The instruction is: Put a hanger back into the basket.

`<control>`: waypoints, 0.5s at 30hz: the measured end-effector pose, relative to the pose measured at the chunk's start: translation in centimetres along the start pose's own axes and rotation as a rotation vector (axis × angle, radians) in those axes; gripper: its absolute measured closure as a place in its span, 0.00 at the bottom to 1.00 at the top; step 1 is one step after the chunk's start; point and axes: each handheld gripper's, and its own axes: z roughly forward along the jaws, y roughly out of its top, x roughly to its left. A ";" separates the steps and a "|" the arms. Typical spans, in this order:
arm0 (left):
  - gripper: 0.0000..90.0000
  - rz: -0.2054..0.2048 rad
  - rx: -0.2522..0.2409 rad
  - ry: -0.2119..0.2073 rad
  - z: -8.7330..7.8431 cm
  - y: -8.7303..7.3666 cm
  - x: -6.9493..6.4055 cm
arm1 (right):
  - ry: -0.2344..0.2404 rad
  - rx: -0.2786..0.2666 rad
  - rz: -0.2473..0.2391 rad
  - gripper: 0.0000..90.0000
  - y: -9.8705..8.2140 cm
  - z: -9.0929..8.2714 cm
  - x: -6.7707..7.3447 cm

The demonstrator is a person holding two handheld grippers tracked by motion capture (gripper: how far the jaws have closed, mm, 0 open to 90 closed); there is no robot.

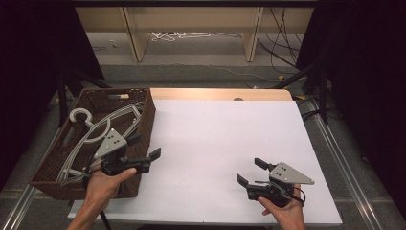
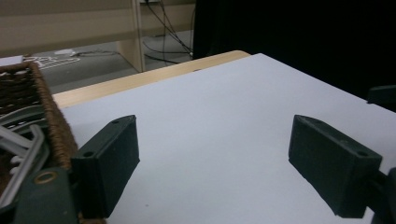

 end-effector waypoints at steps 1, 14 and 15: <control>0.18 0.004 -0.001 -0.006 0.1 -0.1 -0.4 | 0.002 0.005 -0.003 0.20 0.0 0.0 0.0; 0.18 0.017 -0.026 -0.090 1.2 -2.7 -3.5 | 0.007 -0.001 -0.008 0.20 0.1 0.0 0.3; 0.18 0.032 -0.029 -0.100 1.2 -2.8 -3.5 | 0.007 0.000 -0.007 0.20 0.1 0.0 0.3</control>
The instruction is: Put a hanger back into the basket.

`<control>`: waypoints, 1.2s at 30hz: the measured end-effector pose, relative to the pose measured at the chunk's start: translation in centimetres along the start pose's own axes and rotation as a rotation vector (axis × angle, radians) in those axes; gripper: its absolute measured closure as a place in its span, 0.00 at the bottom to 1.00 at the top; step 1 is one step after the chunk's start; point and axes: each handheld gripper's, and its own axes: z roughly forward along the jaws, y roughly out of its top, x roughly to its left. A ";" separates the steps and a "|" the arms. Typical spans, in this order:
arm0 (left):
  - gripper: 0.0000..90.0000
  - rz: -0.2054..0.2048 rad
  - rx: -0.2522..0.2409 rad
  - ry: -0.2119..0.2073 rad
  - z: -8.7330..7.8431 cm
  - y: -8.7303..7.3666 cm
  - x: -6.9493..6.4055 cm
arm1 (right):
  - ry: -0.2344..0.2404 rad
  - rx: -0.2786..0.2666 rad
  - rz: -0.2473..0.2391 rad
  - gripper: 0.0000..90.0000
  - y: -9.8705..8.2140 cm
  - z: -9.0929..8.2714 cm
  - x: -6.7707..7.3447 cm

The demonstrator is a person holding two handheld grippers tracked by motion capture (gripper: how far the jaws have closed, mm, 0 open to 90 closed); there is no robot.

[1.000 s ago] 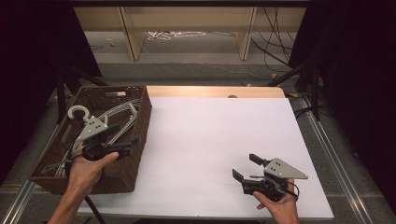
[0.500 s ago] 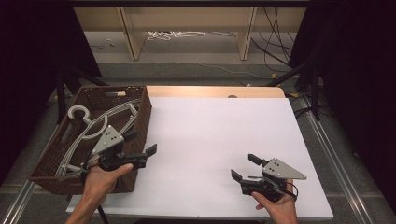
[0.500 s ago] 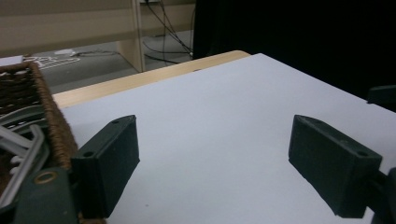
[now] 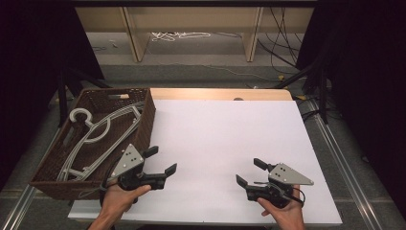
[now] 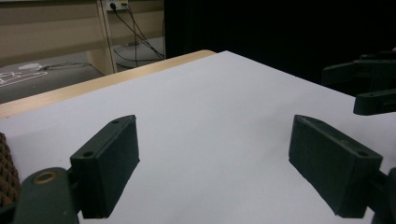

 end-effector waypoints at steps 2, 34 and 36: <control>0.18 -0.007 -0.004 -0.007 0.1 -0.5 -0.4 | 0.001 0.000 -0.001 0.20 0.0 0.0 0.0; 0.18 -0.005 -0.006 -0.011 -0.9 -4.1 -1.2 | 0.011 0.001 0.019 0.18 -0.5 -1.7 0.9; 0.18 -0.007 -0.007 -0.010 -0.9 -4.1 -1.2 | 0.018 0.000 0.021 0.18 -0.5 -1.5 1.0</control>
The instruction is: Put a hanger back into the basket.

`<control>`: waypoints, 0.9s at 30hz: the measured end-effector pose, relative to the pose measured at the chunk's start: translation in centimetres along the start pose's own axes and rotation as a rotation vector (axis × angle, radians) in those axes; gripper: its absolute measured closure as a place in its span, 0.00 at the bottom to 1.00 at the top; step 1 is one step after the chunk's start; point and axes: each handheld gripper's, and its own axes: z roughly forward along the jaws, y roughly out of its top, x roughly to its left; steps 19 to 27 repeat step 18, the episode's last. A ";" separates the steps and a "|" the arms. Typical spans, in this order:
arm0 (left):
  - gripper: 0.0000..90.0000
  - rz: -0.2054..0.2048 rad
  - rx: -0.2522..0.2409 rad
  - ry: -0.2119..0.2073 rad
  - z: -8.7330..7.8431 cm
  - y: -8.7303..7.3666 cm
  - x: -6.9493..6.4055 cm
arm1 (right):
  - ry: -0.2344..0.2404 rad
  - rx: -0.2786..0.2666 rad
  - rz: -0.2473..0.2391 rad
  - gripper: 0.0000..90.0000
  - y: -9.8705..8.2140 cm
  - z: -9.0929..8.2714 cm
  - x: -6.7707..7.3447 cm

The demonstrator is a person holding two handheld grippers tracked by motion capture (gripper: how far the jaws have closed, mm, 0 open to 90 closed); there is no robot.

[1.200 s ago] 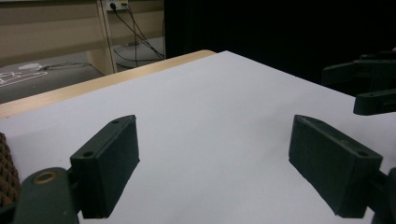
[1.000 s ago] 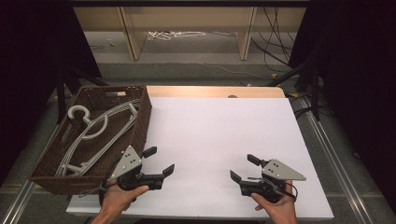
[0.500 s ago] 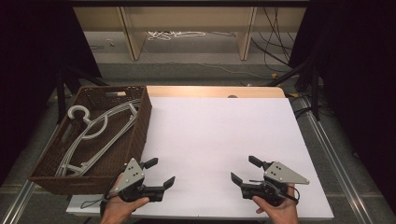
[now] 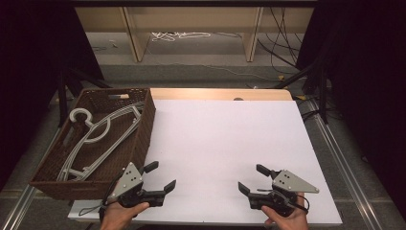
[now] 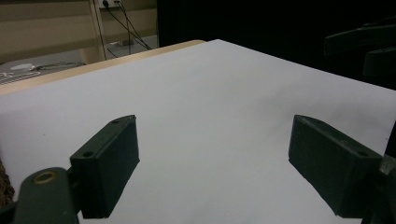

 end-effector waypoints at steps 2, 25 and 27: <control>0.18 0.001 -0.002 -0.001 0.0 0.0 0.0 | 0.000 0.006 -0.004 0.18 0.1 0.0 0.1; 0.18 -0.005 -0.004 0.004 0.0 0.1 0.1 | 0.005 0.003 -0.004 0.18 0.0 0.3 0.1; 0.18 -0.005 -0.004 0.004 0.0 0.1 0.1 | 0.005 0.003 -0.004 0.18 0.0 0.3 0.1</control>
